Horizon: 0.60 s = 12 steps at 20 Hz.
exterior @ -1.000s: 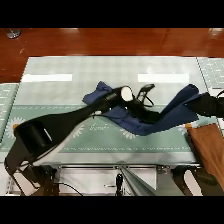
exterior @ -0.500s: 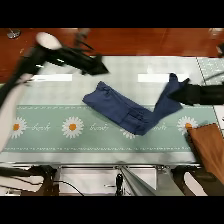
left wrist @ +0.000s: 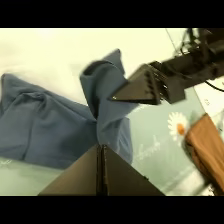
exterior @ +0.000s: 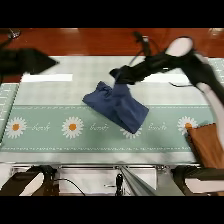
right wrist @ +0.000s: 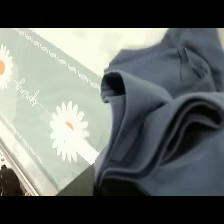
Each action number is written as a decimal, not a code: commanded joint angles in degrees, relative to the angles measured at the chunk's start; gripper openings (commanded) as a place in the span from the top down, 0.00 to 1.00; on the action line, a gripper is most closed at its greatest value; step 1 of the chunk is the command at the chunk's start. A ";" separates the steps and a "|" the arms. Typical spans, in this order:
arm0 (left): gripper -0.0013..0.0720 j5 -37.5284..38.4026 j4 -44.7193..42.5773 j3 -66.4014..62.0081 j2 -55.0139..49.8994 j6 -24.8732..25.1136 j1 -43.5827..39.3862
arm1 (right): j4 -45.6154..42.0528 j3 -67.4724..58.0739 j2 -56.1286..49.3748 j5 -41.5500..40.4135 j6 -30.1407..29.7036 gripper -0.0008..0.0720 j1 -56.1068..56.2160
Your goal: Fold the shirts.
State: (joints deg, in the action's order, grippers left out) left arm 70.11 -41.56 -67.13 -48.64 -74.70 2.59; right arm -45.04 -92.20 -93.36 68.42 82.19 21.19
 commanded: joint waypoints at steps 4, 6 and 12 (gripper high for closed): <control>0.95 -8.55 0.07 23.87 10.64 0.92 0.85 | 11.43 -13.07 -18.78 -2.78 5.03 0.38 4.46; 0.95 -11.17 0.07 27.76 9.62 0.92 0.90 | 11.74 -13.09 -18.64 0.13 4.02 0.12 3.39; 0.95 -11.67 0.02 30.67 7.17 0.96 0.87 | -11.37 -11.39 -3.08 24.46 3.17 0.12 -11.91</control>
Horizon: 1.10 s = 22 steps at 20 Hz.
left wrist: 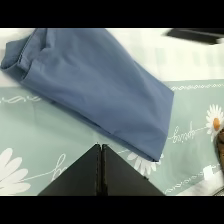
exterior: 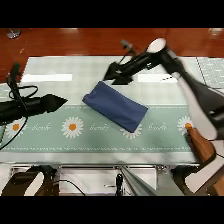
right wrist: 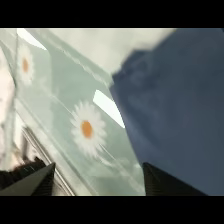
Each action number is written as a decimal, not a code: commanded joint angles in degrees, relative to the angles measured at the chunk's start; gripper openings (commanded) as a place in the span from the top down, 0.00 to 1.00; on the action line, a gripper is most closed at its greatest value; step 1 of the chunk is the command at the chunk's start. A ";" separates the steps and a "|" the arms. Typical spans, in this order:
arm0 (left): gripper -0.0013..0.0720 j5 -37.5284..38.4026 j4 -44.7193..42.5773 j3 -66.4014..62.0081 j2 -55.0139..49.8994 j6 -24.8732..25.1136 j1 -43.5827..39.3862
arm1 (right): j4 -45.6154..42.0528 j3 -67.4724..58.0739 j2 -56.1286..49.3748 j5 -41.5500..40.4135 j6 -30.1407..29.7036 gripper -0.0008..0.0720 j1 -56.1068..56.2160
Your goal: Fold the shirts.
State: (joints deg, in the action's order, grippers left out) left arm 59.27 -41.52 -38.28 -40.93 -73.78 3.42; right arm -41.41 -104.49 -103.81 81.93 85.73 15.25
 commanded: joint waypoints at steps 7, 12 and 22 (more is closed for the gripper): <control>0.95 -3.04 -0.02 1.95 -0.57 0.04 0.00 | -33.20 57.99 54.34 -26.84 15.34 0.12 -11.61; 0.95 -3.85 -0.02 1.95 -1.05 0.04 0.02 | -11.19 82.66 57.96 -34.75 18.47 0.12 -11.50; 0.95 -3.80 -0.02 1.95 -2.54 0.04 0.00 | 11.13 71.36 27.98 -30.69 -5.03 0.14 -9.27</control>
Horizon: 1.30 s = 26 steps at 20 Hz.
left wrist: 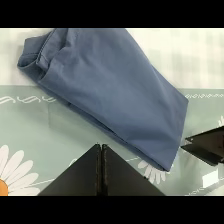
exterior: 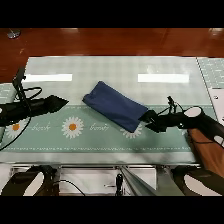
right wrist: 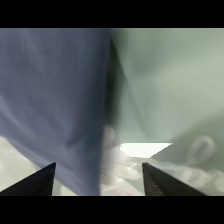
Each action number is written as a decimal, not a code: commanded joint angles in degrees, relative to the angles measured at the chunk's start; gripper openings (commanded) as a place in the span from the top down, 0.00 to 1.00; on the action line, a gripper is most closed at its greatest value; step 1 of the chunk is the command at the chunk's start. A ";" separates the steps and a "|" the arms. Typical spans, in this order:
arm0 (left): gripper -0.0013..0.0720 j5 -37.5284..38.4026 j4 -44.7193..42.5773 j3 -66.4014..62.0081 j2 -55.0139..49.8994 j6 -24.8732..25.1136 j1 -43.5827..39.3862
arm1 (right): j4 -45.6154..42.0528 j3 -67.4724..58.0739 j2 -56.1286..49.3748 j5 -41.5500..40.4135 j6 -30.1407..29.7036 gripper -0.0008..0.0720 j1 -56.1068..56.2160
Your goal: Fold the shirts.
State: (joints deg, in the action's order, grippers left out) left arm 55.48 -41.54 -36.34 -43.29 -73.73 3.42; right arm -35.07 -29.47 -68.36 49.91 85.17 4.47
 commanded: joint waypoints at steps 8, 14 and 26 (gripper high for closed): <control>0.95 -0.02 -0.02 0.00 -0.17 0.02 0.00 | 0.15 -26.56 -15.98 5.31 -8.09 0.95 8.83; 0.95 -0.02 -0.02 0.00 -0.17 0.02 0.00 | -23.82 -64.13 -16.00 23.12 3.78 0.95 8.70; 0.95 0.00 0.00 0.00 -0.17 0.02 0.00 | -30.69 -85.07 -6.21 56.54 13.31 0.95 -25.83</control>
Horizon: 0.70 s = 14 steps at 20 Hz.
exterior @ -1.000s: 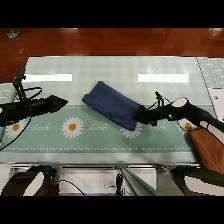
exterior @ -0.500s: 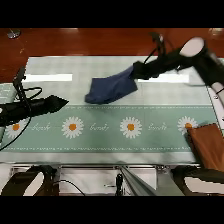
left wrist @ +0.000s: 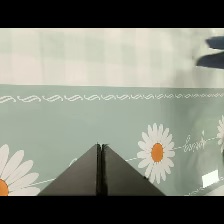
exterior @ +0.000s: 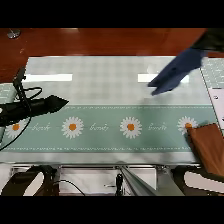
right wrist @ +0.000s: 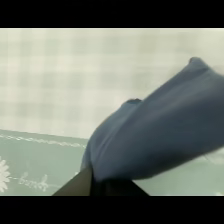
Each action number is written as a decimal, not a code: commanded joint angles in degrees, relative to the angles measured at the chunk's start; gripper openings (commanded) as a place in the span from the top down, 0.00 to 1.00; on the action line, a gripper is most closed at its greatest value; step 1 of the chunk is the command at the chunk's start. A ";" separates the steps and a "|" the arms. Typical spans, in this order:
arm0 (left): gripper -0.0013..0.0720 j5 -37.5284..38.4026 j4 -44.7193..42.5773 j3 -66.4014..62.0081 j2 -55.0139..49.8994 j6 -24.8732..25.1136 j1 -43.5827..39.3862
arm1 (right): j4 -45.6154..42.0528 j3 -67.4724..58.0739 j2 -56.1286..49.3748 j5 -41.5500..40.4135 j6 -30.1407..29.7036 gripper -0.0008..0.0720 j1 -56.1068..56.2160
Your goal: Fold the shirts.
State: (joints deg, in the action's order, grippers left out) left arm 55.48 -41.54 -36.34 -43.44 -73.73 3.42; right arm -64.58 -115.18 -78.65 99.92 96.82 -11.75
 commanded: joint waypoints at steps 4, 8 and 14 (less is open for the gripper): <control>0.95 -0.02 0.00 0.00 -0.02 0.02 0.00 | -9.11 10.58 15.08 6.64 1.03 0.95 -20.52; 0.95 -0.02 0.00 0.00 -0.02 0.02 0.00 | -25.51 29.68 29.73 6.60 -1.46 0.95 -28.28; 0.95 -0.07 0.00 0.00 -0.17 0.02 0.00 | -47.04 49.59 46.58 6.45 -0.63 0.95 -34.97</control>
State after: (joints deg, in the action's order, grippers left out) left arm 55.46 -41.54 -36.34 -43.48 -73.71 3.44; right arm -98.83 -74.08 -39.29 105.01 94.80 -44.05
